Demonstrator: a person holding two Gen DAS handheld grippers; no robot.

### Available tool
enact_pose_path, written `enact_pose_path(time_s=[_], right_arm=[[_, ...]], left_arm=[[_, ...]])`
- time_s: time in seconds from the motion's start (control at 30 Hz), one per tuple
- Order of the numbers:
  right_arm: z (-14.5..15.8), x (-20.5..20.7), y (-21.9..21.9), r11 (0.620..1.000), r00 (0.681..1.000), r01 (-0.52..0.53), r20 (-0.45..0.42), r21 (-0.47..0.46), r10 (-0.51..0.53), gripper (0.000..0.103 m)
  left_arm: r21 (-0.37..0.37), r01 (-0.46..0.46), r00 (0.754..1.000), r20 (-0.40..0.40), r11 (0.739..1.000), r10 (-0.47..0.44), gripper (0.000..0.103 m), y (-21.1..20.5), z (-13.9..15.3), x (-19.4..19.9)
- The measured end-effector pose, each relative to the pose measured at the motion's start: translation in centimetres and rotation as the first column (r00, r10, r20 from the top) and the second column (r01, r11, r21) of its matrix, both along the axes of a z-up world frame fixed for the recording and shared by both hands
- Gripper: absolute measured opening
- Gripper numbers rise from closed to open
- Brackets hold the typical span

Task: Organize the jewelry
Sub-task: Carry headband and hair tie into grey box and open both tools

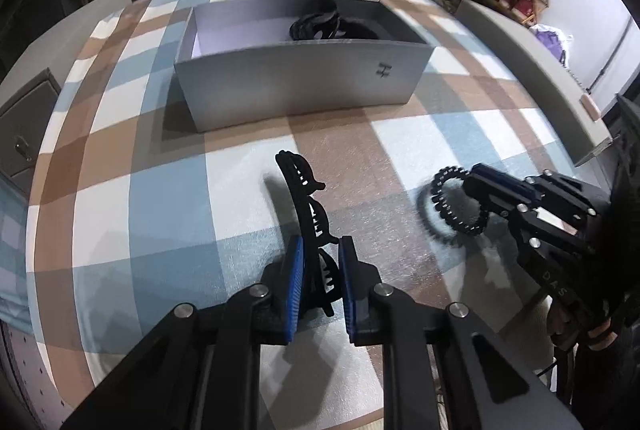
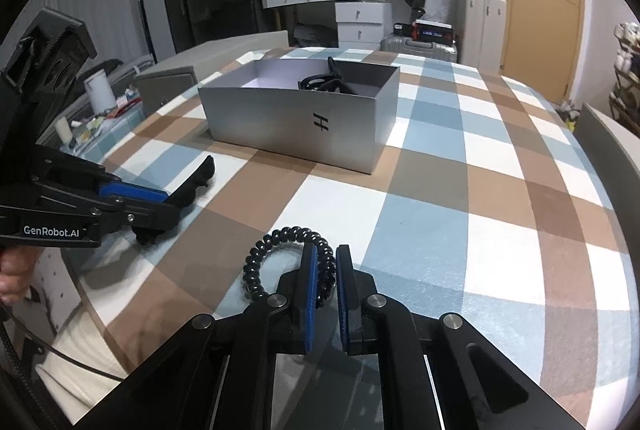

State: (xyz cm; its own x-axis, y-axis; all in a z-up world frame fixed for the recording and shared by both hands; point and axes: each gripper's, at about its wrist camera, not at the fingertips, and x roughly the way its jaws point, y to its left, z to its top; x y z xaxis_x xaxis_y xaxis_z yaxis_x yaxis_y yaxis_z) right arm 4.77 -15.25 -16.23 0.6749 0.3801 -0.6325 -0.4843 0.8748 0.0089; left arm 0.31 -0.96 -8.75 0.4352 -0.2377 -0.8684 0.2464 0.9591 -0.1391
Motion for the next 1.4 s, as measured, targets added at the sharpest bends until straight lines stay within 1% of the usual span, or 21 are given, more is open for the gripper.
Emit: enact_pose_path(time_s=[0.03, 0.13, 0.23, 0.37, 0.5, 0.67, 0.77, 0.9, 1.07, 1.23, 1.4], right_arm=[[0.1, -0.1, 0.0, 1.000, 1.000, 0.000, 0.003, 0.006, 0.000, 0.008], [0.6, -0.4, 0.1, 1.000, 1.000, -0.006, 0.017, 0.012, 0.006, 0.008], [1.2, -0.6, 0.2, 0.999, 1.000, -0.014, 0.025, 0.035, 0.013, 0.008], [1.8, -0.6, 0.0, 0.996, 0.999, -0.033, 0.017, 0.083, 0.032, 0.008], [2.4, -0.5, 0.0, 0.993, 0.999, -0.038, 0.013, 0.109, 0.037, 0.008], [3.8, -0.1, 0.0, 0.990, 0.999, -0.046, 0.034, 0.131, 0.042, 0.008], [4.8, 0.2, 0.0, 0.985, 0.997, -0.060, 0.048, 0.161, 0.052, 0.008], [6.5, 1.5, 0.2, 0.976, 0.996, -0.077, 0.064, 0.201, 0.065, 0.008], [8.3, 3.6, 0.7, 0.972, 0.993, -0.085, 0.094, 0.219, 0.065, 0.008], [9.5, 6.2, 1.8, 0.968, 0.992, -0.095, 0.108, 0.232, 0.071, 0.008], [9.9, 8.3, 2.9, 0.968, 0.990, -0.101, 0.114, 0.228, 0.077, 0.009]], left_arm=[[-0.012, 0.004, 1.000, 0.014, 1.000, -0.004, 0.012, 0.1, 0.2, -0.1], [-0.004, 0.002, 0.999, 0.048, 1.000, -0.002, 0.012, 0.2, 0.8, -0.2], [-0.012, 0.003, 0.999, 0.053, 1.000, -0.002, 0.012, 0.2, 1.2, -0.1], [-0.021, 0.001, 0.997, 0.077, 1.000, 0.000, 0.012, 0.3, 2.0, -0.2], [-0.020, 0.000, 0.994, 0.109, 1.000, 0.002, 0.012, 0.4, 2.8, -0.4], [-0.033, -0.002, 0.989, 0.150, 0.999, 0.007, 0.012, 0.8, 4.0, -0.1], [-0.046, -0.005, 0.984, 0.176, 0.999, 0.013, 0.012, 1.0, 4.8, 0.6], [-0.077, -0.018, 0.979, 0.201, 0.997, 0.033, 0.012, 1.6, 5.7, 1.8], [-0.114, -0.019, 0.975, 0.218, 0.993, 0.044, 0.012, 2.1, 6.2, 3.9], [-0.134, -0.006, 0.973, 0.228, 0.991, 0.037, 0.012, 2.1, 6.5, 5.7], [-0.155, 0.009, 0.974, 0.225, 0.988, 0.027, 0.012, 2.3, 6.2, 7.4]])
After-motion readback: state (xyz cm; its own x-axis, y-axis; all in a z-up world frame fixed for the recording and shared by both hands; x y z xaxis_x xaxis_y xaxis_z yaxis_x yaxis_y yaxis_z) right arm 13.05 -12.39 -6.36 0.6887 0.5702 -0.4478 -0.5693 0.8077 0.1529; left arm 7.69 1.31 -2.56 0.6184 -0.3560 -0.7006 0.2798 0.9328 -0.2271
